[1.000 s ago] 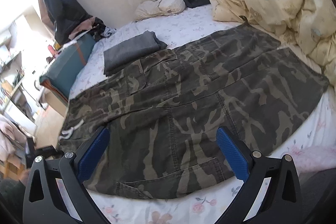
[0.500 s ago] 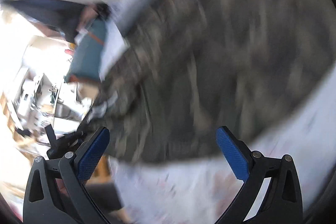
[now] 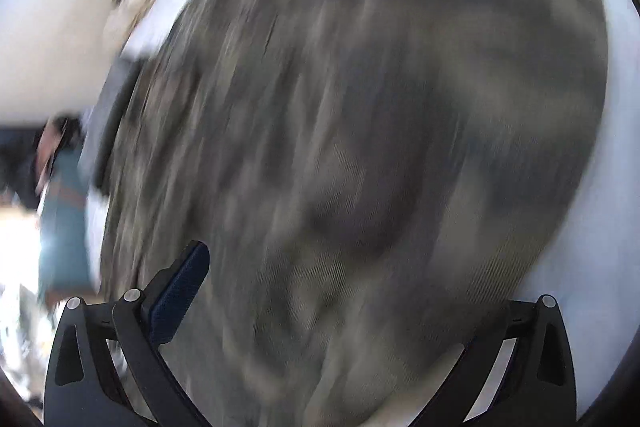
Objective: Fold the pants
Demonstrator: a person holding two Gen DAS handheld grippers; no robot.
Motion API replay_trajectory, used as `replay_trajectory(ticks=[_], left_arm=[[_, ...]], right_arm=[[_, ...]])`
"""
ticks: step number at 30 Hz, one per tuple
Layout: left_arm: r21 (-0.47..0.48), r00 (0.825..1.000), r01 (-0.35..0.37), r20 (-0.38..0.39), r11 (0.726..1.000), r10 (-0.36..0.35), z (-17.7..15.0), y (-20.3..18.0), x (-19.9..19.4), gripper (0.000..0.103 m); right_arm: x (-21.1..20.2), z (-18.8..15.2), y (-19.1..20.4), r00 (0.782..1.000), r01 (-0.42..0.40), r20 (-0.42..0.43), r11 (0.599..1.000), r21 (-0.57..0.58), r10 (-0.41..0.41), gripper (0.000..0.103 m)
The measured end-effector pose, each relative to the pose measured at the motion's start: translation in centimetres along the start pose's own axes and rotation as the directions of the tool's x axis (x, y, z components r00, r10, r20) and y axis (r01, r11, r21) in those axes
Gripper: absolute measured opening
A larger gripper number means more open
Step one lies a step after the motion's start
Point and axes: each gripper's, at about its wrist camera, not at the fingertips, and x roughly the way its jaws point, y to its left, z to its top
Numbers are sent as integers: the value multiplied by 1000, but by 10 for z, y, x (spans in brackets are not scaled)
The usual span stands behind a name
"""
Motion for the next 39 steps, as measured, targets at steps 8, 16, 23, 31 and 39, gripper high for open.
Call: replay_trajectory(ticks=[8, 16, 23, 31, 39], left_arm=[[-7, 1000, -31, 0, 999, 31, 0, -1, 2, 12], [-6, 997, -75, -5, 997, 75, 1, -5, 2, 12], [-30, 999, -13, -41, 999, 12, 6, -2, -4, 11], [91, 971, -10, -237, 996, 32, 45, -14, 1, 12], [207, 963, -23, -257, 978, 77, 128, -54, 21, 12]], right_arm=[[-47, 140, -67, 950, 171, 209, 948, 270, -230, 100], [-74, 223, -132, 897, 305, 201, 880, 365, -394, 40], [-134, 238, -110, 852, 213, 401, 922, 323, -337, 0], [-151, 299, -16, 894, 155, 424, 988, 10, -145, 0], [-85, 366, 101, 900, 285, 400, 930, -231, -176, 0]])
